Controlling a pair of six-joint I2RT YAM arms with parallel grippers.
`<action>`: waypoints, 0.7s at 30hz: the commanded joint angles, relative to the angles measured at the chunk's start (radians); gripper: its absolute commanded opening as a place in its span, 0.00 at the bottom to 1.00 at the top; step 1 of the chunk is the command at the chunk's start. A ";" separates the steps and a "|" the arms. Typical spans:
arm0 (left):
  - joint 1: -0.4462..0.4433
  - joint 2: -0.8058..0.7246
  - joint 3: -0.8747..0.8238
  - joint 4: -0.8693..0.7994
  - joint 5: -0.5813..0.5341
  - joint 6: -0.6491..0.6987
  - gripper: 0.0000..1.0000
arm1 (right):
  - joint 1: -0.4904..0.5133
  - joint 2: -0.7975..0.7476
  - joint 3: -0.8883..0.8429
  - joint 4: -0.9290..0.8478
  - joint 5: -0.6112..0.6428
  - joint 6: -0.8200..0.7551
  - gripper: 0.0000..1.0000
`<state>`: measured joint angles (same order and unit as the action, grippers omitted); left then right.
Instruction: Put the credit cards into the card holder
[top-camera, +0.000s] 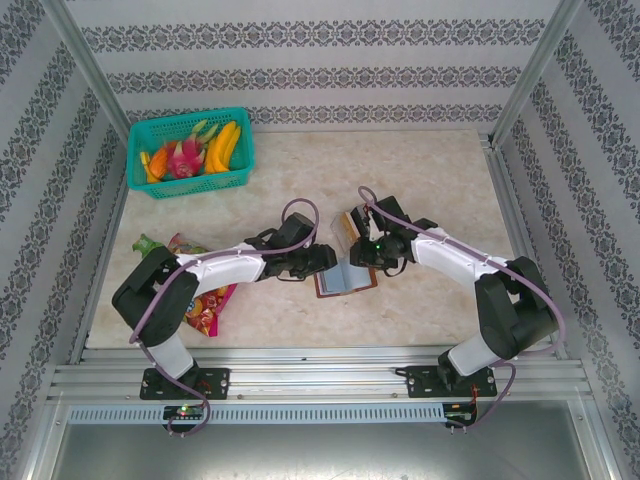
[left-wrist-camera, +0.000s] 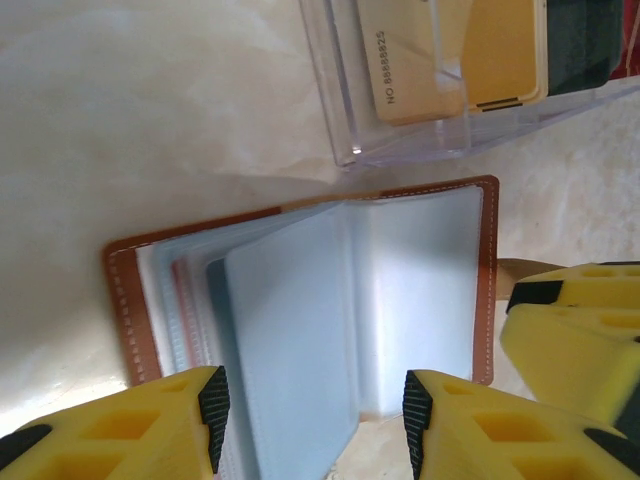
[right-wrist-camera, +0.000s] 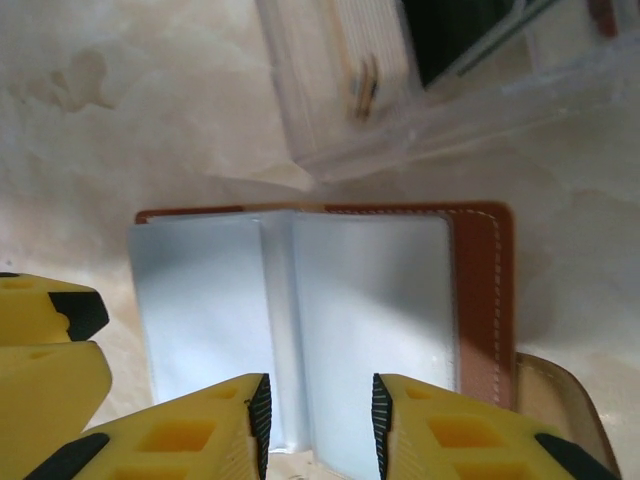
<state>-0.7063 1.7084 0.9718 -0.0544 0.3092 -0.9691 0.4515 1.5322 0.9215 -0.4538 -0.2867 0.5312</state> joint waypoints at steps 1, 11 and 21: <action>0.005 0.024 0.024 0.035 0.048 -0.002 0.52 | -0.017 -0.043 -0.020 -0.005 0.012 0.004 0.36; 0.003 0.062 0.044 0.014 0.044 -0.009 0.52 | -0.030 -0.047 -0.028 -0.008 0.010 0.004 0.35; -0.005 -0.018 -0.010 -0.024 -0.067 -0.016 0.54 | -0.031 -0.053 -0.033 -0.006 0.005 0.007 0.35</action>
<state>-0.7067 1.7538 0.9836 -0.0559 0.3077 -0.9745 0.4271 1.4994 0.9073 -0.4534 -0.2848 0.5312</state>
